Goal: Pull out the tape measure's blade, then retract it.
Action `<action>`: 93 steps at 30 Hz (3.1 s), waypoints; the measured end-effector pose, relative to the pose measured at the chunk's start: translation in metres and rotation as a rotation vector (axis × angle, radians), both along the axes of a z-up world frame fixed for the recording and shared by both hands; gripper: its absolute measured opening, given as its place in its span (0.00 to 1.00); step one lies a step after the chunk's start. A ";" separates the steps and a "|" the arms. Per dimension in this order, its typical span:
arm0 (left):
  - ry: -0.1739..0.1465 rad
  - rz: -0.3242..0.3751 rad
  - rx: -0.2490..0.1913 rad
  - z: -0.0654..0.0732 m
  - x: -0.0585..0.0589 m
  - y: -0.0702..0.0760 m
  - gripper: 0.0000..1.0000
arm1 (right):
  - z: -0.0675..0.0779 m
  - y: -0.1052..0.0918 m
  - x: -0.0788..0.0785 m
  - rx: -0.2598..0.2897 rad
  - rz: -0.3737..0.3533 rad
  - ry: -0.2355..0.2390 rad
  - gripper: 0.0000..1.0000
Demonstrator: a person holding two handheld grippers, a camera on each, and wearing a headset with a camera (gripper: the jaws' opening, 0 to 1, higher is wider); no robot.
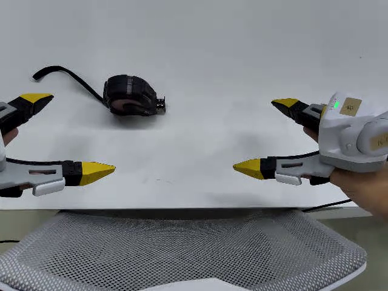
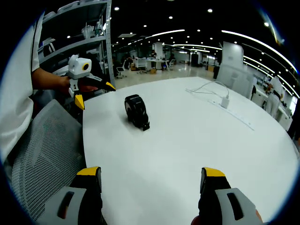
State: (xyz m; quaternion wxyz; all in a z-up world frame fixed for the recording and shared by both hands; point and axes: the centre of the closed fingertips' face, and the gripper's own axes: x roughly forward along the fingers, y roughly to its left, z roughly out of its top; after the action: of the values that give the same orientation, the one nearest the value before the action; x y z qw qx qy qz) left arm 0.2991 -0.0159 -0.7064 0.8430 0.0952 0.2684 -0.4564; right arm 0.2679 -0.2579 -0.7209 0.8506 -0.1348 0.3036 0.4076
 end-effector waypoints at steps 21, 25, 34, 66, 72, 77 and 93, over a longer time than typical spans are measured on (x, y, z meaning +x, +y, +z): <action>0.010 -0.100 0.042 -0.011 0.021 -0.018 0.96 | -0.006 0.010 0.012 -0.002 0.066 0.024 0.81; 0.001 -0.120 0.053 -0.012 0.027 -0.021 0.95 | -0.009 0.013 0.017 -0.015 0.089 0.025 0.80; 0.001 -0.168 0.071 -0.016 0.036 -0.027 0.94 | -0.011 0.022 0.025 -0.012 0.132 0.031 0.81; 0.037 -0.357 0.247 -0.047 0.065 -0.041 0.76 | -0.019 0.053 0.056 -0.044 0.281 0.027 0.79; 0.051 -0.391 0.267 -0.049 0.069 -0.043 0.64 | -0.021 0.058 0.061 -0.051 0.311 0.026 0.79; 0.063 -0.429 0.289 -0.053 0.070 -0.044 0.50 | -0.022 0.063 0.065 -0.050 0.328 0.026 0.79; 0.054 -0.483 0.334 -0.061 0.077 -0.043 0.32 | -0.024 0.071 0.073 -0.036 0.349 0.016 0.78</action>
State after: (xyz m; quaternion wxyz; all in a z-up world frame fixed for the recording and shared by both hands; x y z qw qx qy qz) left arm 0.3757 -0.0590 -0.7676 0.6750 0.2816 0.3317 -0.5959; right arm 0.3405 -0.1869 -0.7448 0.7620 -0.1976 0.2897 0.5445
